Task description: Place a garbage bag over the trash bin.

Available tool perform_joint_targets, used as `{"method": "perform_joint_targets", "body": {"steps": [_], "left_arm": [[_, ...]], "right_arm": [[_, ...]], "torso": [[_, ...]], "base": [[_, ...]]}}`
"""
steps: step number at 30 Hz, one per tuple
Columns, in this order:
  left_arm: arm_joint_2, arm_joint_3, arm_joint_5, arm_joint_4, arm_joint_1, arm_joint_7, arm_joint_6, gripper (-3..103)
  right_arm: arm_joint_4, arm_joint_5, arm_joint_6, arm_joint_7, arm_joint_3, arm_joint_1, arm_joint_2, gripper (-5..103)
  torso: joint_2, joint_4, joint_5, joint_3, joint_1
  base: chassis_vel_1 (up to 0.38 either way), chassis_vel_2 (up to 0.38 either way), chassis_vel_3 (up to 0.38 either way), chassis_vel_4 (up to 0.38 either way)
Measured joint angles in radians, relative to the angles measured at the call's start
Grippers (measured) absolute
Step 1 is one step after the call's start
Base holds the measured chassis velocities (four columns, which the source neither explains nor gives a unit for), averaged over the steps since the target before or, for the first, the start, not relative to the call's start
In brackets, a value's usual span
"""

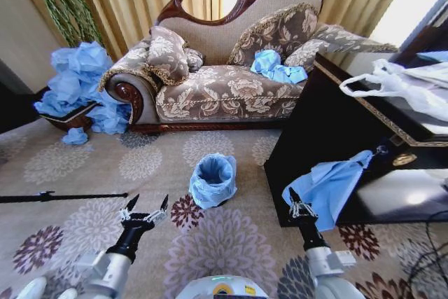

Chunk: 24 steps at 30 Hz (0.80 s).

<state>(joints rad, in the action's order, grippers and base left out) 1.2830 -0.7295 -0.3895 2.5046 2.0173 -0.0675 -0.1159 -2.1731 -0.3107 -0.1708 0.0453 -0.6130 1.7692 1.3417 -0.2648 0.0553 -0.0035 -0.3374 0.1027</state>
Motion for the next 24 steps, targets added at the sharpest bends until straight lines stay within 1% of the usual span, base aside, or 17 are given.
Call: {"method": "perform_joint_targets", "body": {"steps": [5, 24], "left_arm": [[-0.004, 0.007, 0.019, 0.0, -0.01, 0.001, 0.0, 100], [-0.004, 0.008, 0.022, -0.003, -0.01, 0.003, 0.003, 100]], "right_arm": [[-0.011, 0.0, -0.008, 0.0, -0.005, 0.004, 0.002, 0], [-0.016, 0.004, -0.011, -0.005, -0.002, 0.007, 0.002, 0]], "torso": [[0.0, -0.0001, -0.0001, 0.0, 0.0], [0.0, -0.0001, 0.0, 0.0, 0.0]], "base": [[0.0, 0.0, 0.0, 0.0], [0.0, 0.0, 0.0, 0.0]]}}
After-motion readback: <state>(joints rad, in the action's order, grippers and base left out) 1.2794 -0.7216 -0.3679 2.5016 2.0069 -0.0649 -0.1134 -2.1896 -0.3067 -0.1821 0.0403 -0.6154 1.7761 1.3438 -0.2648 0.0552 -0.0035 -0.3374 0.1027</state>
